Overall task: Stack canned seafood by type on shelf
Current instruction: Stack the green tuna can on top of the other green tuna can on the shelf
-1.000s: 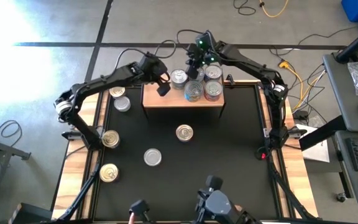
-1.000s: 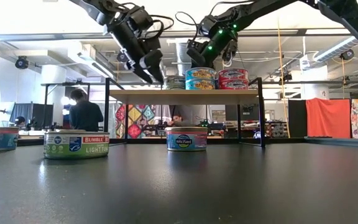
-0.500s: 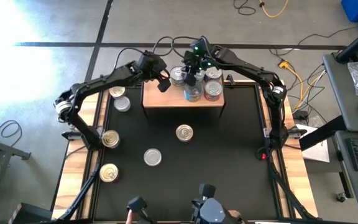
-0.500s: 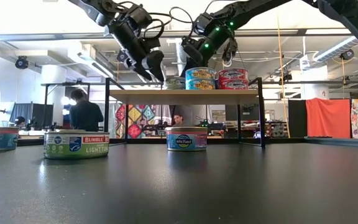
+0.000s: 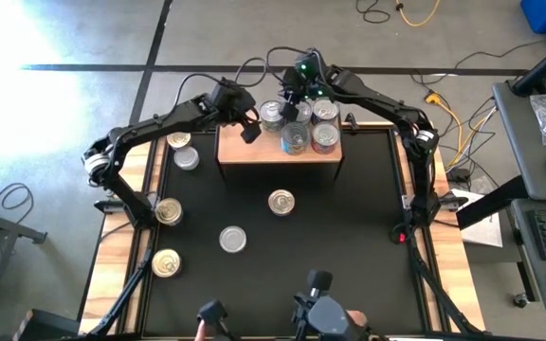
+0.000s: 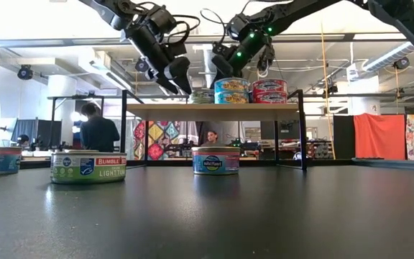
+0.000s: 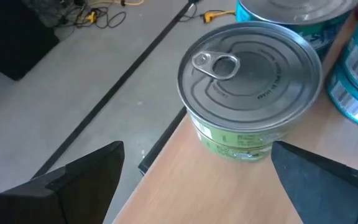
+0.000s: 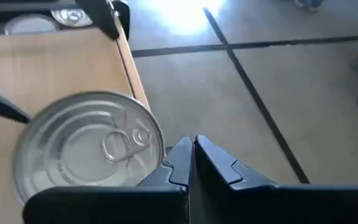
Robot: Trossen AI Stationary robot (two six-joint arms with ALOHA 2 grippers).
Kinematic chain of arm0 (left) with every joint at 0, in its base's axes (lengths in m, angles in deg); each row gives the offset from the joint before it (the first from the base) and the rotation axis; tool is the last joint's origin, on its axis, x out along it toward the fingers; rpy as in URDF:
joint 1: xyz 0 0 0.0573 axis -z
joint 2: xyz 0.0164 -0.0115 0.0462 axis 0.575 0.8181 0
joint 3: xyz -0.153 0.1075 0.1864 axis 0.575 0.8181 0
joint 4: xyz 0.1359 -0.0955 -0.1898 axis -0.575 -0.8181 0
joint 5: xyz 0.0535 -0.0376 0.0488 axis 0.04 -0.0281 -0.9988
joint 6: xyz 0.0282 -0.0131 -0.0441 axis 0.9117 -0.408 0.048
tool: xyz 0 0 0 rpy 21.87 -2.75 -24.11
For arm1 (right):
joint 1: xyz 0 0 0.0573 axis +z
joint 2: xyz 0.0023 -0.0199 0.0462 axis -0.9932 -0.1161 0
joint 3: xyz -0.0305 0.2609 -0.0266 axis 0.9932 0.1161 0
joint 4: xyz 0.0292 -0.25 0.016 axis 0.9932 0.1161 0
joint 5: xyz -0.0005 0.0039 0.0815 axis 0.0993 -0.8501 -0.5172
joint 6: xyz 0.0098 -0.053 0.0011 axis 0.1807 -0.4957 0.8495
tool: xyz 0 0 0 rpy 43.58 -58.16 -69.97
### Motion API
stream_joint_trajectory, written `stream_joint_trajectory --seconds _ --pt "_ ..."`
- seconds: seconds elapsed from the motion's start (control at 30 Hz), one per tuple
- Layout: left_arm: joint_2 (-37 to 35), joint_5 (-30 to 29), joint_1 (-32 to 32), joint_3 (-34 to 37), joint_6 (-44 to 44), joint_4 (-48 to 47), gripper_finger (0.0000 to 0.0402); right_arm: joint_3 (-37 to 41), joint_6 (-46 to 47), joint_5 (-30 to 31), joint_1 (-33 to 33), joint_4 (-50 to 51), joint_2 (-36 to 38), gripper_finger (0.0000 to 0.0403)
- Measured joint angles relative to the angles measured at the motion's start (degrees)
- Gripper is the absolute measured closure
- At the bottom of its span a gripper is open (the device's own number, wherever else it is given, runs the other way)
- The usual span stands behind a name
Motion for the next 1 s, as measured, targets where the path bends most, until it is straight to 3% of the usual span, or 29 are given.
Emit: stream_joint_trajectory --seconds 0.53,0.73,1.0 --pt "0.0 -4.1 -0.2 0.6 0.6 1.7 0.0012 3.6 1.1 -3.5 0.4 3.4 0.6 0.039" --pt "0.0 -10.2 -0.3 0.6 2.1 1.9 0.0012 3.7 1.1 -4.9 0.7 5.1 1.4 0.039" --pt "-1.8 -10.5 -0.3 0.7 2.8 -0.2 0.0012 3.8 -0.1 -5.5 0.8 3.1 2.4 0.039"
